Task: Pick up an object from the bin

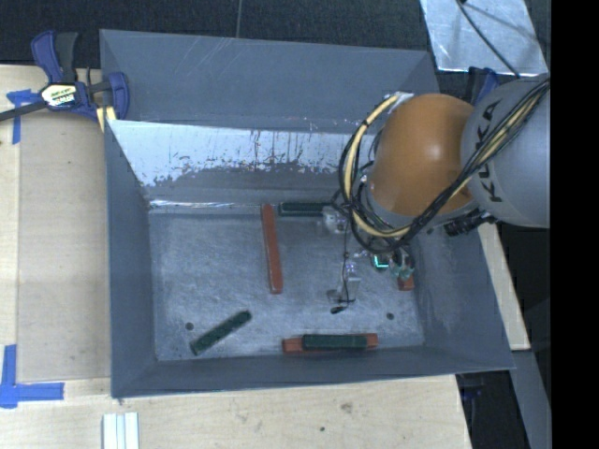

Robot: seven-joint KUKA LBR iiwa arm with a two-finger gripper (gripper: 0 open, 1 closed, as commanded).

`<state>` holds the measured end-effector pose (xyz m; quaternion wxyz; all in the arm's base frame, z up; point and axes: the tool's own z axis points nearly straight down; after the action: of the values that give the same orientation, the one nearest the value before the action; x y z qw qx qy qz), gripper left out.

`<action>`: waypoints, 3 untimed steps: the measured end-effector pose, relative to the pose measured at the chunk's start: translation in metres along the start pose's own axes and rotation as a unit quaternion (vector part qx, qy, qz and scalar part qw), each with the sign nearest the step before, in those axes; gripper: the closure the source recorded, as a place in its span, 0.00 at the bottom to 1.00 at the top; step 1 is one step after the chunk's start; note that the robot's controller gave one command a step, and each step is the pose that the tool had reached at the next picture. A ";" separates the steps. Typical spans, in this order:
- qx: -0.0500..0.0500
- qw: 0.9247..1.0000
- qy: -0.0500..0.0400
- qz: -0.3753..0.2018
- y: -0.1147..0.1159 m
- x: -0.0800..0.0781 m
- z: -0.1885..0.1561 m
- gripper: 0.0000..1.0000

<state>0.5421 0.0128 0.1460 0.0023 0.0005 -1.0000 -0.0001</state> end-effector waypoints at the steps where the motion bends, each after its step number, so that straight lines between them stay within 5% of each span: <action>1: 0.000 0.997 -0.005 -0.077 0.058 -0.034 0.059 0.00; 2: 0.003 0.948 -0.011 -0.319 0.066 -0.041 0.071 0.00; 3: 0.000 0.970 -0.005 -0.242 0.072 -0.075 0.068 0.00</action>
Offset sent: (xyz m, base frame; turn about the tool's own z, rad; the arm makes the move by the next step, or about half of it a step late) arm 0.0323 0.0583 -0.0592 -0.1561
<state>0.6169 0.0850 0.0773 -0.0024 0.2421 -0.9702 -0.0003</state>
